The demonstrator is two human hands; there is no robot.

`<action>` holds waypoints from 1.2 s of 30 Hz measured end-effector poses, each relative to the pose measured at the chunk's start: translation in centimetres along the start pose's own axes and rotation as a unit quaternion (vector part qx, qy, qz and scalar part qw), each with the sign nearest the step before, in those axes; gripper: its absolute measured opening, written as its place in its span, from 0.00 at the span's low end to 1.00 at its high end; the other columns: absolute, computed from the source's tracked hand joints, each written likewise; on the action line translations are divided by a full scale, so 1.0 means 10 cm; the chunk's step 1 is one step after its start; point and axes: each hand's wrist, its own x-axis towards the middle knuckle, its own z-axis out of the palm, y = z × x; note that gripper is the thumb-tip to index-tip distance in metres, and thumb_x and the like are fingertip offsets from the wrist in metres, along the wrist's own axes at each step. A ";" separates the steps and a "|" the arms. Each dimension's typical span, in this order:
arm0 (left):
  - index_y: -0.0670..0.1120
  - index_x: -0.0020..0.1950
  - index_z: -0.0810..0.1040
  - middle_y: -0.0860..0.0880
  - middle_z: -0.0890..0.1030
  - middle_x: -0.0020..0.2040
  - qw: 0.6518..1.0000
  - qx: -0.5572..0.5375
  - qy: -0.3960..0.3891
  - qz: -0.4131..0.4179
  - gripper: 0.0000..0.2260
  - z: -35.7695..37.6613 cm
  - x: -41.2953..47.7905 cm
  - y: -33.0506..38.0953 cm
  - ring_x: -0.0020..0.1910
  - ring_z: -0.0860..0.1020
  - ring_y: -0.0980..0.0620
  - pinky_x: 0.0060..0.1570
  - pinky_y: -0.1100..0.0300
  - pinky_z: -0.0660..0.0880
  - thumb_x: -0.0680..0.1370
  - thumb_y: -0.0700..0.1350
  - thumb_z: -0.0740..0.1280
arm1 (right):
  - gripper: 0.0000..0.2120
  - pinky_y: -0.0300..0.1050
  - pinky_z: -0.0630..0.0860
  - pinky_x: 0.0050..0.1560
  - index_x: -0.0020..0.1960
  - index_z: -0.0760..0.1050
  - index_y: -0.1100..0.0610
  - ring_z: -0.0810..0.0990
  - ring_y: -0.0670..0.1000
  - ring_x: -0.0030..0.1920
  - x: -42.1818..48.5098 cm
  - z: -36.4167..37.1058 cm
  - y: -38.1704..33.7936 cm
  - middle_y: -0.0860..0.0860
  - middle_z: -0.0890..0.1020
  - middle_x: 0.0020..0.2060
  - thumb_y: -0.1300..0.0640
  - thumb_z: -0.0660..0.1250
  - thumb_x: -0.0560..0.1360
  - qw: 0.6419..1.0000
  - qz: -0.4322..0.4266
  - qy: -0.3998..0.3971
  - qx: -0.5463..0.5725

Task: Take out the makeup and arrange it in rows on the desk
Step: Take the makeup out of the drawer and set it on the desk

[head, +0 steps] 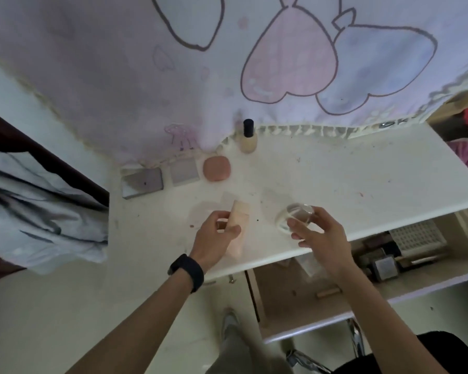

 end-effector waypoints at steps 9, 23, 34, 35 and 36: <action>0.55 0.55 0.77 0.50 0.82 0.53 1.000 -0.014 0.005 -0.002 0.10 -0.39 0.47 0.01 0.53 0.80 0.49 0.49 0.57 0.75 0.76 0.45 0.72 | 0.17 0.50 0.84 0.49 0.58 0.81 0.51 0.87 0.53 0.40 0.93 0.58 -0.30 0.46 0.83 0.53 0.59 0.79 0.70 0.998 -0.012 -0.020 -0.055; 0.50 0.60 0.78 0.45 0.81 0.55 0.998 -0.046 -0.033 -0.026 0.10 -0.54 0.73 0.18 0.40 0.86 0.45 0.32 0.64 0.74 0.79 0.42 0.68 | 0.20 0.40 0.75 0.47 0.62 0.77 0.42 0.83 0.50 0.49 1.74 0.77 -0.45 0.43 0.81 0.55 0.53 0.76 0.72 0.960 -0.104 -0.082 -0.245; 0.51 0.61 0.76 0.49 0.82 0.54 1.000 0.009 -0.027 -0.002 0.10 -0.55 0.77 0.24 0.41 0.85 0.51 0.37 0.61 0.75 0.79 0.45 0.68 | 0.19 0.33 0.72 0.41 0.65 0.75 0.47 0.82 0.39 0.45 1.80 0.69 -0.42 0.43 0.81 0.57 0.55 0.73 0.75 0.946 -0.125 -0.073 -0.289; 0.51 0.61 0.76 0.49 0.81 0.54 1.000 0.010 -0.022 0.001 0.11 -0.55 0.77 0.24 0.41 0.85 0.51 0.36 0.62 0.75 0.79 0.45 0.69 | 0.19 0.33 0.72 0.42 0.65 0.75 0.47 0.81 0.39 0.45 1.81 0.68 -0.42 0.43 0.81 0.57 0.55 0.73 0.76 0.944 -0.127 -0.075 -0.295; 0.51 0.61 0.75 0.49 0.81 0.54 1.000 0.011 -0.014 0.004 0.12 -0.55 0.78 0.25 0.41 0.84 0.52 0.36 0.64 0.76 0.78 0.45 0.70 | 0.19 0.35 0.73 0.43 0.65 0.75 0.47 0.81 0.40 0.45 1.81 0.68 -0.42 0.43 0.81 0.56 0.55 0.73 0.76 0.943 -0.127 -0.077 -0.298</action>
